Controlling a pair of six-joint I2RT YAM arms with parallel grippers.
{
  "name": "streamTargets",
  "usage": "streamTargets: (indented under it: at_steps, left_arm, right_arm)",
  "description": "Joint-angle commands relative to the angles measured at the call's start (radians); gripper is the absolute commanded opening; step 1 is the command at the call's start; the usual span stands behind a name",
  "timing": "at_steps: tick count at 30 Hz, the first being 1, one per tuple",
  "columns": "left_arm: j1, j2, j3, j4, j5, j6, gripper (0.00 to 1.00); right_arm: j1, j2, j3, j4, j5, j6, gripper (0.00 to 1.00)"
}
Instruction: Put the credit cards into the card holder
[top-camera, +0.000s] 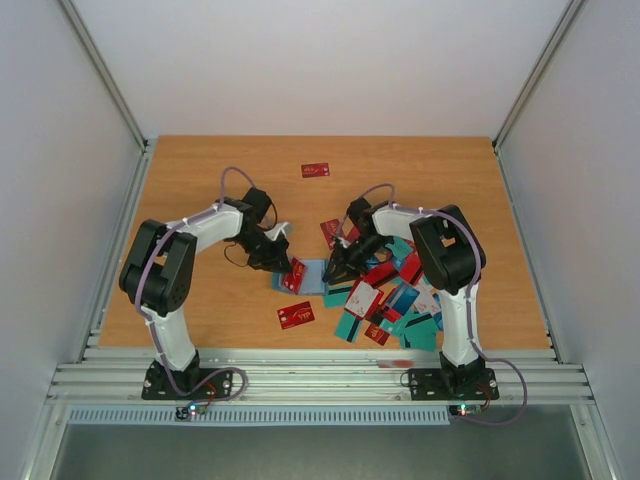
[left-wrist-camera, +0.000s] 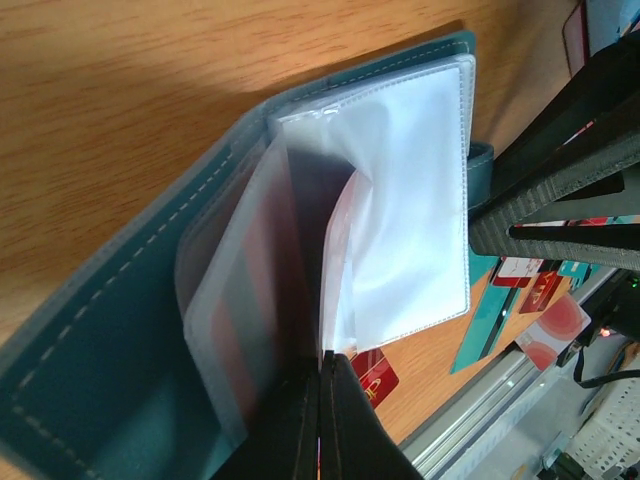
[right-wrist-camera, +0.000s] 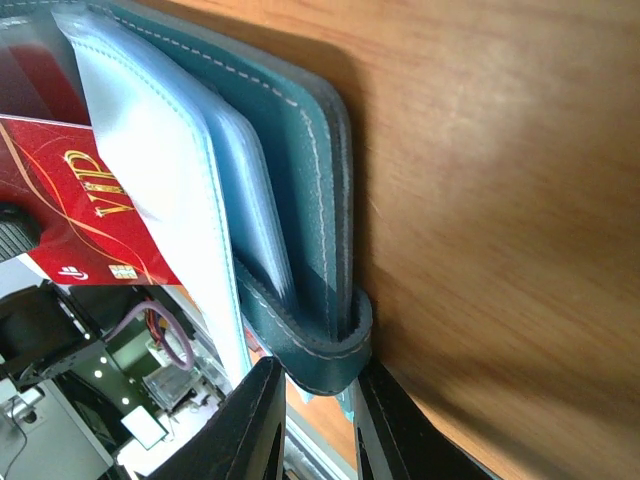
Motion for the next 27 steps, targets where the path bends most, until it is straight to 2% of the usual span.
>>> streamTargets:
  at_steps: [1,10,27]
  left_arm:
    - [0.012,0.024,0.008,0.013,0.022,0.014,0.0]
    - [0.033,0.041,0.0,0.062,0.013,-0.05,0.0]
    - [0.058,0.02,-0.098,0.246,0.136,-0.289,0.0]
  right_arm:
    - [0.007,0.076,0.003,0.043,0.134,-0.006,0.22]
    - [0.007,0.084,0.007,0.034,0.131,-0.014,0.22]
    - [0.006,0.091,0.0,0.04,0.11,-0.016,0.21]
